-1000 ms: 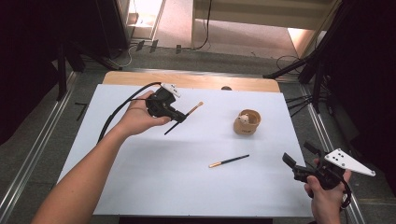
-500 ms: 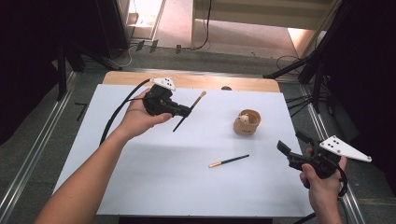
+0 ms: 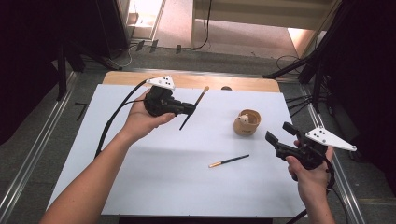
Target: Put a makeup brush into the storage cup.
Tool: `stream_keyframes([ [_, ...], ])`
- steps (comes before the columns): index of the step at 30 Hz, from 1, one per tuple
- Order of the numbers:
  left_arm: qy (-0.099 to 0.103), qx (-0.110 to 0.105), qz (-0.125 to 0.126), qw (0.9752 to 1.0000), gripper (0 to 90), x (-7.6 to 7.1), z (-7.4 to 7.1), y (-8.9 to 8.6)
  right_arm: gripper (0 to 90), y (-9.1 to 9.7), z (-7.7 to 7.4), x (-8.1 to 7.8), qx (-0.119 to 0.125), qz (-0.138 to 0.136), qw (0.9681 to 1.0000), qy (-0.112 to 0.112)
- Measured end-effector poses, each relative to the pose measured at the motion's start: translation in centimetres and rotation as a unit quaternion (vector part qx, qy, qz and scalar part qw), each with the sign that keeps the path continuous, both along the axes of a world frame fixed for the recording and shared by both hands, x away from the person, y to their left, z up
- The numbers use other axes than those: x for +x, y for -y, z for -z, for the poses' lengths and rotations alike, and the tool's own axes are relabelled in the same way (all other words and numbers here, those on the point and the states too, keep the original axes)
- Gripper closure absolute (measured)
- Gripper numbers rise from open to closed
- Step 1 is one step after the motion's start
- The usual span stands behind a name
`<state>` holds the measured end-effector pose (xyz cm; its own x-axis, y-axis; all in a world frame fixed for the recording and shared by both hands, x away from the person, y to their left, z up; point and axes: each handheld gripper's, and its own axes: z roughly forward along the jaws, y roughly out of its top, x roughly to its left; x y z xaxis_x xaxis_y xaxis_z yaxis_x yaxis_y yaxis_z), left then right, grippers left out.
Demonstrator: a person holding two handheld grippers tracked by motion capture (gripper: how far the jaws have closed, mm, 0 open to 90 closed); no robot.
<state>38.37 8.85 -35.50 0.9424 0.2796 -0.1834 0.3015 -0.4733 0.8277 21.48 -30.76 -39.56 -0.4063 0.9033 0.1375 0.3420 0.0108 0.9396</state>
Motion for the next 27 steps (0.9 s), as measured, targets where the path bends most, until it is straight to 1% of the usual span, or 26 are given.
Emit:
stream_keyframes([
  [2,0.001,-0.004,0.0,1.0,85.1,-0.2,0.0,0.1,25.3,-0.4,-0.1,0.1,0.001,0.0,1.0,-0.002],
  [4,0.007,-0.004,0.004,1.0,85.1,-0.4,-0.1,0.3,27.0,-0.8,-0.5,0.3,0.006,0.002,1.0,-0.002],
  [6,0.014,-0.013,0.005,0.9998,85.1,-0.8,-0.1,0.5,28.3,-1.2,-0.7,0.4,0.008,-0.001,1.0,0.001],
  [7,0.019,-0.026,0.003,0.9995,85.1,-0.9,0.0,0.6,28.5,-1.4,-0.9,0.5,0.006,-0.002,1.0,0.003],
  [8,0.019,-0.033,0.003,0.9993,85.1,-1.0,0.0,0.6,28.9,-1.7,-1.0,0.6,0.004,-0.005,1.0,0.003],
  [9,0.019,-0.04,0.002,0.999,85.1,-1.1,0.0,0.6,29.5,-1.9,-1.2,0.7,0.006,-0.009,0.9999,0.003],
  [12,0.024,-0.039,0.0,0.999,85.1,-1.3,0.2,0.6,32.2,-2.7,-1.7,1.0,0.009,-0.021,0.9997,0.007],
  [15,0.023,-0.049,-0.001,0.9985,85.1,-1.4,0.3,0.6,34.7,-3.5,-2.4,1.3,0.01,-0.035,0.9992,0.016],
  [17,0.024,-0.056,-0.005,0.9981,85.1,-1.5,0.2,0.5,36.3,-4.0,-2.6,1.5,0.012,-0.043,0.9988,0.018],
  [18,0.028,-0.059,-0.007,0.9978,85.1,-1.6,0.1,0.5,37.1,-4.2,-2.8,1.7,0.011,-0.045,0.9987,0.02],
  [22,0.031,-0.079,-0.011,0.9963,85.1,-1.8,-0.2,0.5,42.5,-5.4,-3.2,2.1,0.013,-0.062,0.9977,0.022],
  [26,0.035,-0.086,-0.008,0.9956,85.1,-2.1,-0.1,0.8,48.5,-6.4,-3.7,2.5,0.017,-0.082,0.996,0.03],
  [27,0.035,-0.09,-0.008,0.9953,85.1,-2.1,-0.1,0.9,49.1,-6.6,-3.7,2.6,0.018,-0.085,0.9959,0.028],
])
